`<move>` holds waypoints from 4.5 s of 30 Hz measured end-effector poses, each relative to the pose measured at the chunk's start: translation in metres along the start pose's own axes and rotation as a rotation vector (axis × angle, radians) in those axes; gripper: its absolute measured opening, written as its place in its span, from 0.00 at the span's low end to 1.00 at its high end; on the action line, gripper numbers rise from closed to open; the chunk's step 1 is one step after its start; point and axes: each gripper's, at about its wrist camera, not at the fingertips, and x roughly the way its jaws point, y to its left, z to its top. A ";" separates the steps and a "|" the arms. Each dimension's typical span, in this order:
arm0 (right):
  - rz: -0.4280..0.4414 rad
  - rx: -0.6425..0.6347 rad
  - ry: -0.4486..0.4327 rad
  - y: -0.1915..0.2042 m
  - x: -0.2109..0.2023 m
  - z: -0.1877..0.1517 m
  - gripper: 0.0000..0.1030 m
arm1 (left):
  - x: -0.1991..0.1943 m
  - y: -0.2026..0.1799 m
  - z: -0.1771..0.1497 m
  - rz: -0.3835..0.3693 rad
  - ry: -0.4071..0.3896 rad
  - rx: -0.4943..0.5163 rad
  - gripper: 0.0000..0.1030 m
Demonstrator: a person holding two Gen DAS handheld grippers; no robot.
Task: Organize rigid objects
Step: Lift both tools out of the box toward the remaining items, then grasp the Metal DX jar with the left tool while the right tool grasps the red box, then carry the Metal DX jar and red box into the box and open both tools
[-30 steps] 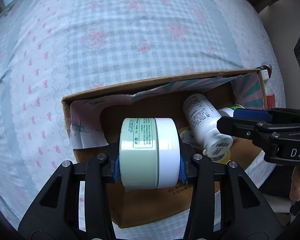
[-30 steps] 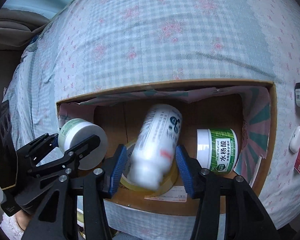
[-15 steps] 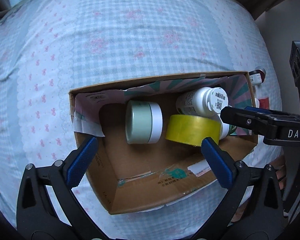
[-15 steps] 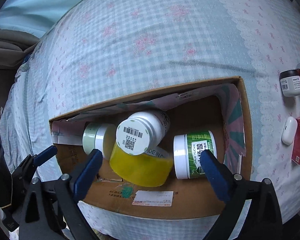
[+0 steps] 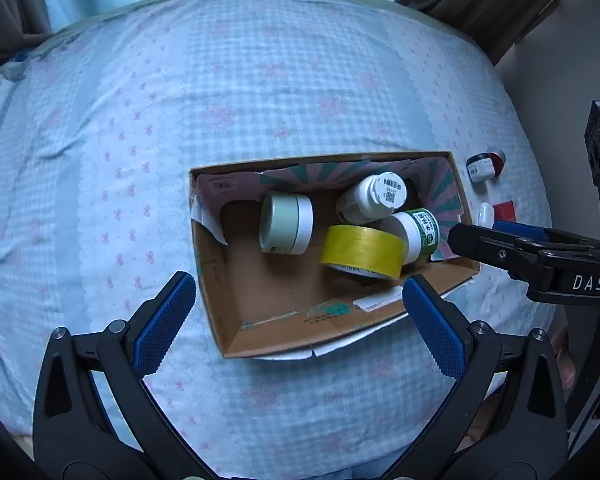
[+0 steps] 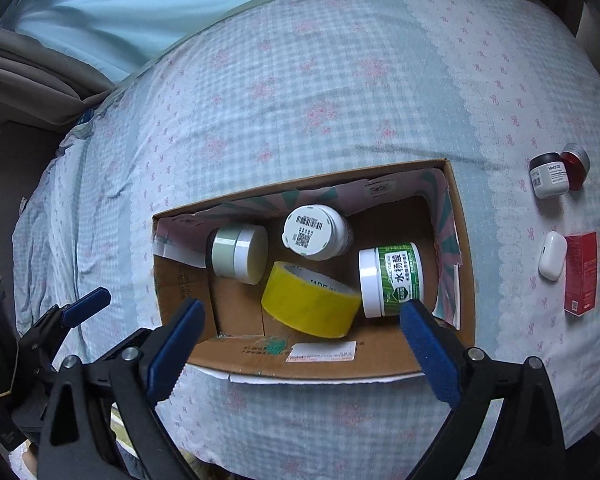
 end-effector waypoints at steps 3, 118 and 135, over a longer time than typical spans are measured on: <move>-0.014 -0.014 -0.022 0.003 -0.019 -0.014 0.95 | -0.023 -0.007 -0.013 0.020 -0.036 0.011 1.00; -0.098 -0.024 -0.078 -0.307 -0.093 -0.030 0.39 | 0.081 -0.353 0.096 -0.115 -0.070 -0.038 0.53; 0.014 -0.240 -0.240 -0.166 -0.197 -0.047 0.38 | -0.086 -0.228 0.006 -0.061 -0.259 -0.194 0.53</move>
